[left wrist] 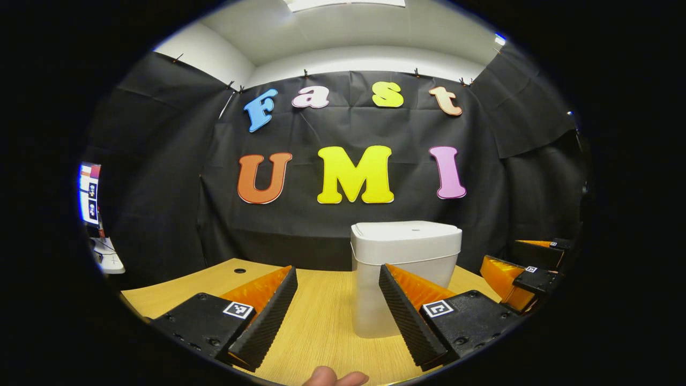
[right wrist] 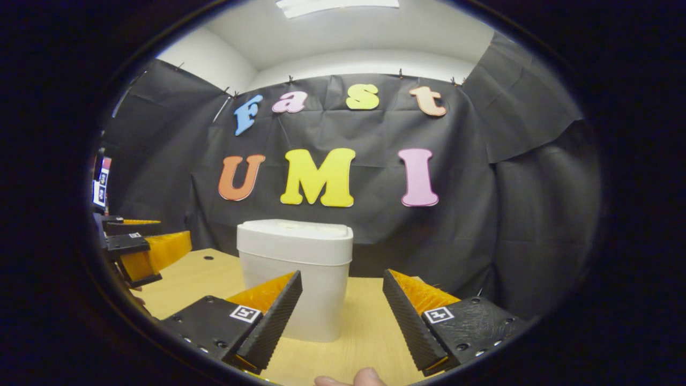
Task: Press the lid of the desktop garbage bin to open it, pick up the crumpled paper on the desktop and throw it into the bin, then pick up the pop can on the desktop and drop it into the bin, and finally close the garbage bin lid.
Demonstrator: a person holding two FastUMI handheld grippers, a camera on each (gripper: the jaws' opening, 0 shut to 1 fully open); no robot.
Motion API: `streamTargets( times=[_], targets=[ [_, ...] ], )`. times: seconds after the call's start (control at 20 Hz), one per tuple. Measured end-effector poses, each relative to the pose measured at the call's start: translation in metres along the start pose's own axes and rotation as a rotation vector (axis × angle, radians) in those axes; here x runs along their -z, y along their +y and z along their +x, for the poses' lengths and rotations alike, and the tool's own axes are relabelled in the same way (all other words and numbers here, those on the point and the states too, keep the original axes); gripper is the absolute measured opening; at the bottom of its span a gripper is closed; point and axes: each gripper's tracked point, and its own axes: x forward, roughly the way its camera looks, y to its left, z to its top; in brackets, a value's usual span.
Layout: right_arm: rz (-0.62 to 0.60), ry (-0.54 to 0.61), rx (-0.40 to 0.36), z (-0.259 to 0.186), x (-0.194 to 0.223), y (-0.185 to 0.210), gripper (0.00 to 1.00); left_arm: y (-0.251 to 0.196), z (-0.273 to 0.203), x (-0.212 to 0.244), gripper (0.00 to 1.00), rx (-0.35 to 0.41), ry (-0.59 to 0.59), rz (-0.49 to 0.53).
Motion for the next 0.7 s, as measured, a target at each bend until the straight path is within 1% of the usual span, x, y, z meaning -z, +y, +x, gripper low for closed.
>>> streamTargets(
  times=[0.05,0.15,0.3,0.45,0.5,0.7],
  targets=[
    [0.002,0.003,0.005,0.0,0.001,0.0,0.93,0.002,0.0,0.0,0.98,-0.005,0.001,0.002],
    [-0.003,0.002,0.011,-0.001,0.002,-0.001,0.96,0.004,0.002,0.0,0.98,-0.013,0.003,0.011],
    [-0.006,-0.011,0.02,-0.004,-0.001,-0.003,0.94,0.002,0.0,0.0,0.99,-0.013,-0.005,0.012],
    [-0.004,-0.018,0.012,-0.007,-0.004,0.004,0.96,0.004,0.001,0.001,0.98,-0.021,0.001,0.014],
    [-0.006,-0.021,0.009,-0.008,-0.004,0.005,0.94,0.004,0.001,0.0,0.98,-0.024,0.0,0.015],
    [-0.006,-0.021,0.01,-0.01,-0.003,0.006,0.94,0.002,0.002,0.0,0.98,-0.024,0.003,0.017]
  ],
)
